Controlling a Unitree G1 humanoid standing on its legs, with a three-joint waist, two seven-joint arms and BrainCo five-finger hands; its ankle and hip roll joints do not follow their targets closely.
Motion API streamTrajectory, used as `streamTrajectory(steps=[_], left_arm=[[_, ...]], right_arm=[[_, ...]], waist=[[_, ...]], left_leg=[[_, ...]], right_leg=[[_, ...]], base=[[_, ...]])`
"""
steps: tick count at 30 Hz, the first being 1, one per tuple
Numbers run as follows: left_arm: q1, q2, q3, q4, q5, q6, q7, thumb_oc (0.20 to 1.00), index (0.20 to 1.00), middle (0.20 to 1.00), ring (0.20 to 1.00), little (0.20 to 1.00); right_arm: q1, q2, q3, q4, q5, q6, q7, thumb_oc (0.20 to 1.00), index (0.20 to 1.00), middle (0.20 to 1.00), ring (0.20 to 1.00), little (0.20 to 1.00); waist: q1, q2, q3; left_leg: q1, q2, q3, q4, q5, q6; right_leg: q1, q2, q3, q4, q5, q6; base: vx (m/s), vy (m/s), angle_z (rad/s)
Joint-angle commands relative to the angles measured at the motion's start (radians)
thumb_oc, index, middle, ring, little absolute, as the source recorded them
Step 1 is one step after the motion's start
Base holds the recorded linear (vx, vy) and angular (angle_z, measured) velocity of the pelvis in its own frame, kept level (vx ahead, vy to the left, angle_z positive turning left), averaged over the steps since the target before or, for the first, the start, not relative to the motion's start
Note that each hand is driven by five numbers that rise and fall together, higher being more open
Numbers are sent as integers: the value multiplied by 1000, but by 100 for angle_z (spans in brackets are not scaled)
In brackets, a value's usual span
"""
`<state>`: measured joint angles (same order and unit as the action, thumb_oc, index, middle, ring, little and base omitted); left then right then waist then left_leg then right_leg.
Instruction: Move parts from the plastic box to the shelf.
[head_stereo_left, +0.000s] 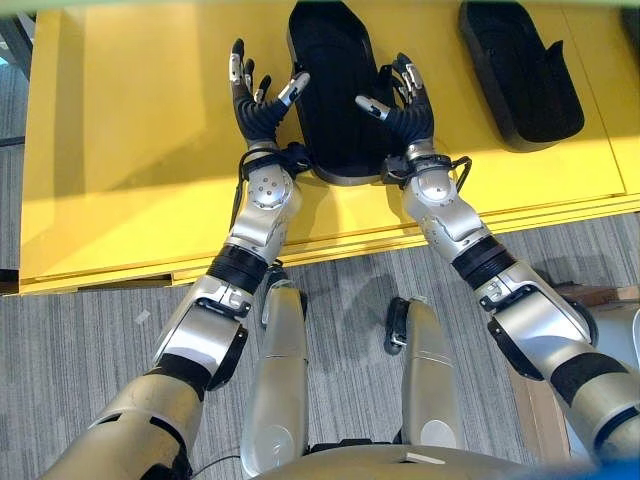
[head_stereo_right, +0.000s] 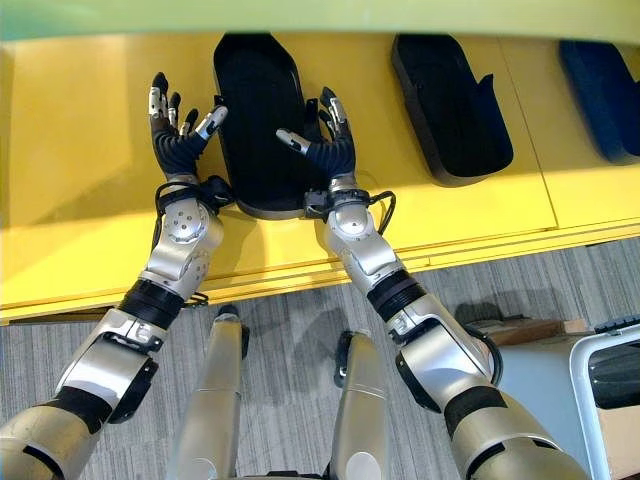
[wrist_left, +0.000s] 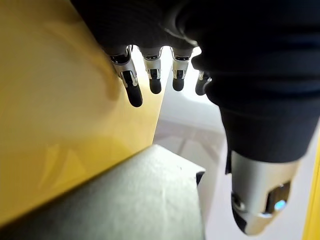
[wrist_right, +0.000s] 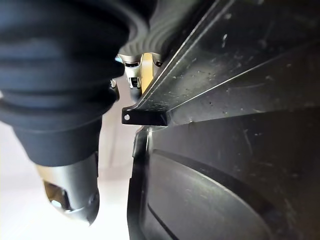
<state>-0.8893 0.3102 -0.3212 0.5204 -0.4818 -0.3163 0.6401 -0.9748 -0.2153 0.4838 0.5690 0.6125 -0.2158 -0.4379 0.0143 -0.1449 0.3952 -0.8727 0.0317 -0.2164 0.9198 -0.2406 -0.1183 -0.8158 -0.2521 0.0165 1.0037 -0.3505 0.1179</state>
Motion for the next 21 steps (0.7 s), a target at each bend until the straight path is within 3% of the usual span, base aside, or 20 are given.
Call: streamTrajectory(steps=[1, 21], left_arm=[[-51, -49, -68, 99, -7, 31, 16, 1000, 1000, 1000, 1000, 1000], [-56, -24, -53, 94, -7, 16, 32, 1000, 1000, 1000, 1000, 1000]], right_arm=[[-32, 75, 20, 12, 21, -51, 2, 1000, 1000, 1000, 1000, 1000], [-154, 142, 17, 91, 35, -55, -25, 1000, 1000, 1000, 1000, 1000]], waist=[[6, 13, 15], [32, 23, 10]], left_leg=[[-18, 6, 0, 30, -51, 62], [-38, -14, 3, 44, -53, 65]], right_leg=[[11, 4, -26, -15, -24, -69], [7, -11, -31, -4, -34, -69]], base=[[7, -7, -3], [0, 1, 0]])
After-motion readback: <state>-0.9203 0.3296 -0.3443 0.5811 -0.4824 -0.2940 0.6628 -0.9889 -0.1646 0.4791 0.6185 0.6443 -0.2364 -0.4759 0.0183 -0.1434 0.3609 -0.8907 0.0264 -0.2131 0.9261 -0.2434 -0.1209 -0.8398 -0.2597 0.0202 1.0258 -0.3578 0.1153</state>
